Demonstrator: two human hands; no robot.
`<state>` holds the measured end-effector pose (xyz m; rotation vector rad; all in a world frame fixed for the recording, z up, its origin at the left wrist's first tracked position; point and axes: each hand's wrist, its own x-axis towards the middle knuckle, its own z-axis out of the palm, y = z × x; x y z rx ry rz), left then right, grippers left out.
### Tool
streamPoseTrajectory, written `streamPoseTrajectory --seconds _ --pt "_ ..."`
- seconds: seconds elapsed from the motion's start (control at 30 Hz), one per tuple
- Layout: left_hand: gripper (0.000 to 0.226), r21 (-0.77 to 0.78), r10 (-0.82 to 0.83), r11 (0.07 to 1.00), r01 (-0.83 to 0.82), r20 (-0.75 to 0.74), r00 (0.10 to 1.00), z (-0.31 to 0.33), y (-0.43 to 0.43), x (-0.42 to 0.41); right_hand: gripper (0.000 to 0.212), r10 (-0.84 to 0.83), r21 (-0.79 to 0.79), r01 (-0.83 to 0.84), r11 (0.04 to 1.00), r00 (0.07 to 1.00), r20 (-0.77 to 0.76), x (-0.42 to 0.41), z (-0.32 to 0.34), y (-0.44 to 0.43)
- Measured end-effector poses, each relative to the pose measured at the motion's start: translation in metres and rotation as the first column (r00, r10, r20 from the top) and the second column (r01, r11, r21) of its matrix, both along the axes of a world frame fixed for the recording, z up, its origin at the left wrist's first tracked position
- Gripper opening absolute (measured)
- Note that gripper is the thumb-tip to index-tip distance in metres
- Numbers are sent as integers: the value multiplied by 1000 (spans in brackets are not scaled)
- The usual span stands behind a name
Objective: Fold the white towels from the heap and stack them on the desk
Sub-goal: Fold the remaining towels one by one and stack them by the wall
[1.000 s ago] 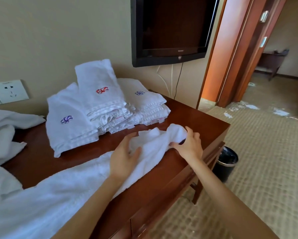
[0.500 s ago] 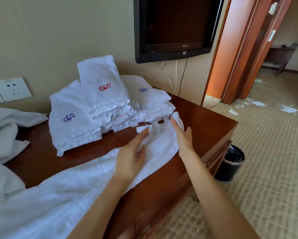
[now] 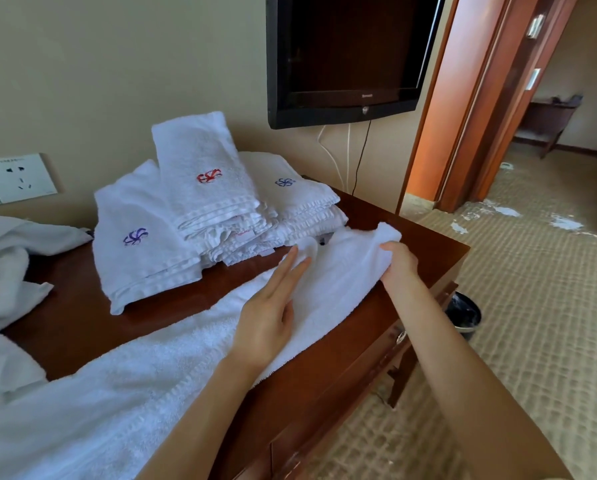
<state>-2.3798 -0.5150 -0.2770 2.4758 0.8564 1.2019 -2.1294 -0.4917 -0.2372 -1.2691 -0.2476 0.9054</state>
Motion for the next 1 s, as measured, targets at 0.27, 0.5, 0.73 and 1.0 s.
streamPoseTrajectory --seconds 0.27,0.5,0.73,1.0 --pt "81 -68 52 996 -57 -76 996 -6 3 1 63 301 -338 337 879 156 941 10 -14 -16" --pt "28 -190 330 910 -369 -210 920 0 1 0 56 711 -714 -71 697 -64 700 -15 -33 -1" --pt "27 -214 363 895 -393 -166 917 6 0 0 28 430 -425 -66 903 173 886 -21 -9 25" --pt "12 -21 447 893 -450 -98 889 -5 10 1 64 781 -781 -26 624 18 624 -65 9 61"
